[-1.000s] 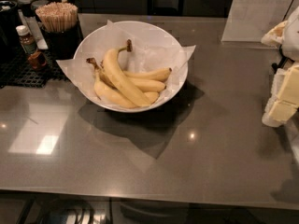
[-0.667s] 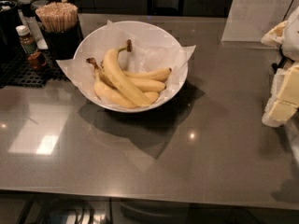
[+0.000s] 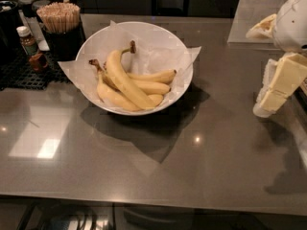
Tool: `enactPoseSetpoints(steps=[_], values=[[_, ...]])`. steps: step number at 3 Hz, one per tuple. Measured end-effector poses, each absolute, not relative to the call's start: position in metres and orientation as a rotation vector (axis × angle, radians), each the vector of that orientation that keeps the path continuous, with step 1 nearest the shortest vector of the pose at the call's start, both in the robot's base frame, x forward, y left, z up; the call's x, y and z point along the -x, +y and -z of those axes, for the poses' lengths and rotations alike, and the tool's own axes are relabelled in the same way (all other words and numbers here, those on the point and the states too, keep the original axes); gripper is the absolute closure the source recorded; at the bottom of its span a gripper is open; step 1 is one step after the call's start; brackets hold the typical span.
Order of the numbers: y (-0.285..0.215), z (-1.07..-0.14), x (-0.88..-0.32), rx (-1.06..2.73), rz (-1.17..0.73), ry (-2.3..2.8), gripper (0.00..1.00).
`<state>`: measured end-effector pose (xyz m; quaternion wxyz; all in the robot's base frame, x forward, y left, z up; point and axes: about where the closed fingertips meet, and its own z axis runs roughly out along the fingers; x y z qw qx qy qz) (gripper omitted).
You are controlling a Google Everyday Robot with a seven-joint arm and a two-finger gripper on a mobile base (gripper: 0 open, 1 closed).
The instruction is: Pick banana from white bowl
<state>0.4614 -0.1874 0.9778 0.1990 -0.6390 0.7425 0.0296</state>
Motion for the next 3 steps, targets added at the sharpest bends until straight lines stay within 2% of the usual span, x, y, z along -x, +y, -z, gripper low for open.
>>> enactPoseSetpoints(steps=[2, 3], values=[[-0.127, -0.989, -0.488, 1.877, -0.327, 1.811, 0.00], [-0.090, -0.999, -0.485, 1.962, -0.330, 1.766, 0.00]])
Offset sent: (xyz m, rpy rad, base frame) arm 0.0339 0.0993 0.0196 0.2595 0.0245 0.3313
